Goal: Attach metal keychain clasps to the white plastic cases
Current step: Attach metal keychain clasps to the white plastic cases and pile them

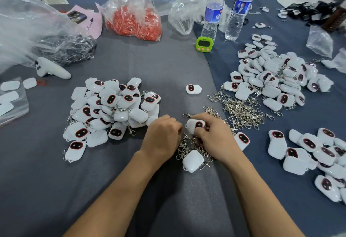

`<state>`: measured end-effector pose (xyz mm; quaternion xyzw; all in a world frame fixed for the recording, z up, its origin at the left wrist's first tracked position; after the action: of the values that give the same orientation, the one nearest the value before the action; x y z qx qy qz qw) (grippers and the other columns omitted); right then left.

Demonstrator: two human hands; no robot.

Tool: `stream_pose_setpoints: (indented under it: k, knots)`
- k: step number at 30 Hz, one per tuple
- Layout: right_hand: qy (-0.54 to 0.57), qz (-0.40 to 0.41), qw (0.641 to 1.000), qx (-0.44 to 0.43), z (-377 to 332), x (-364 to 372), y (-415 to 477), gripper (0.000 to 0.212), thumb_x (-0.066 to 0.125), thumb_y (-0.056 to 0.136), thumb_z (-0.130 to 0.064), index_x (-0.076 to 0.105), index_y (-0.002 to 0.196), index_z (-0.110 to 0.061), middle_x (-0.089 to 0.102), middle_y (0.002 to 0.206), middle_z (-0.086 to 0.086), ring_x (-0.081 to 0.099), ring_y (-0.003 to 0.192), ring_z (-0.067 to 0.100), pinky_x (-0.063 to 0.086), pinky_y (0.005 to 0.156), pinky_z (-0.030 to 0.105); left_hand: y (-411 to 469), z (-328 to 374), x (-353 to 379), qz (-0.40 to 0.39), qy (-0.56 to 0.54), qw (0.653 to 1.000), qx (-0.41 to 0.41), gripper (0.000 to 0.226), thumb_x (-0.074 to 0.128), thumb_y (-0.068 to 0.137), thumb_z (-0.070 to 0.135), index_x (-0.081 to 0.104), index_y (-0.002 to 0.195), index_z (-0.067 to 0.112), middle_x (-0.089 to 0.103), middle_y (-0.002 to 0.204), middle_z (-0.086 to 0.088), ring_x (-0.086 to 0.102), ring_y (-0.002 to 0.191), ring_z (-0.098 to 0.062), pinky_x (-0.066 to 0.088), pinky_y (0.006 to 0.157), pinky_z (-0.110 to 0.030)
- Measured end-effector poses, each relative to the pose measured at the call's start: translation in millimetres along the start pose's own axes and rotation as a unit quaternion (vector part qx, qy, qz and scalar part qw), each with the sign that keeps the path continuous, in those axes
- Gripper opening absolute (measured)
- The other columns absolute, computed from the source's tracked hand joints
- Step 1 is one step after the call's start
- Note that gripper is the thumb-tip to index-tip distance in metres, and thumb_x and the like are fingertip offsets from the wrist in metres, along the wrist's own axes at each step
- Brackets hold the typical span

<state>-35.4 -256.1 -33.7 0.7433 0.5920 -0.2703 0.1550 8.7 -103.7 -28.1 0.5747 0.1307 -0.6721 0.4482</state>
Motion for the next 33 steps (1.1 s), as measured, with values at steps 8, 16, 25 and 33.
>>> stream_pose_setpoints:
  k: [8,16,25,33]
  knots:
    - [-0.005,0.021,1.0,-0.022,-2,6,9,0.023,0.065,0.087,-0.012,0.055,0.095,-0.031,0.063,0.067,0.0,0.051,0.055,0.008,0.036,0.05,0.019,2,-17,11,-0.028,-0.108,0.994,-0.017,0.008,0.08,0.076,0.012,0.078,0.083,0.014,0.065,0.071,-0.001,0.051,0.07,-0.016,0.042,0.067,-0.031]
    - [-0.095,0.008,0.991,-0.091,-16,9,9,0.016,0.058,0.093,-0.011,0.058,0.099,-0.025,0.059,0.07,-0.002,0.054,0.066,0.015,0.034,0.058,0.03,-1,-17,11,0.007,-0.086,0.996,0.003,0.005,0.079,0.078,0.012,0.074,0.076,0.014,0.06,0.065,0.0,0.04,0.065,-0.011,0.036,0.059,-0.026]
    - [0.014,-0.046,0.999,0.001,-4,6,14,0.021,0.063,0.087,-0.005,0.061,0.092,-0.025,0.063,0.062,0.003,0.047,0.047,0.006,0.036,0.049,0.02,-4,-9,4,0.052,-0.029,0.998,0.014,0.02,0.078,0.077,0.015,0.064,0.063,0.012,0.055,0.058,-0.002,0.049,0.056,-0.021,0.038,0.049,-0.032]
    - [0.439,-0.05,0.885,0.145,6,3,6,0.022,0.052,0.089,0.019,0.061,0.095,0.0,0.056,0.076,0.022,0.043,0.043,0.018,0.027,0.038,0.021,2,-9,-15,0.069,-0.154,0.985,-0.031,0.007,0.078,0.077,0.016,0.077,0.08,0.023,0.065,0.069,0.009,0.056,0.067,-0.009,0.046,0.065,-0.023]
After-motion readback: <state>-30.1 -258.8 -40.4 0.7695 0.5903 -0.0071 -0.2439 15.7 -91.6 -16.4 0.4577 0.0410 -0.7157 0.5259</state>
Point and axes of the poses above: each hand's wrist, its own y-axis towards the middle knuckle, its own x-axis out of the palm, z = x × y, the point moved 4 cm from there along y, towards the middle knuckle
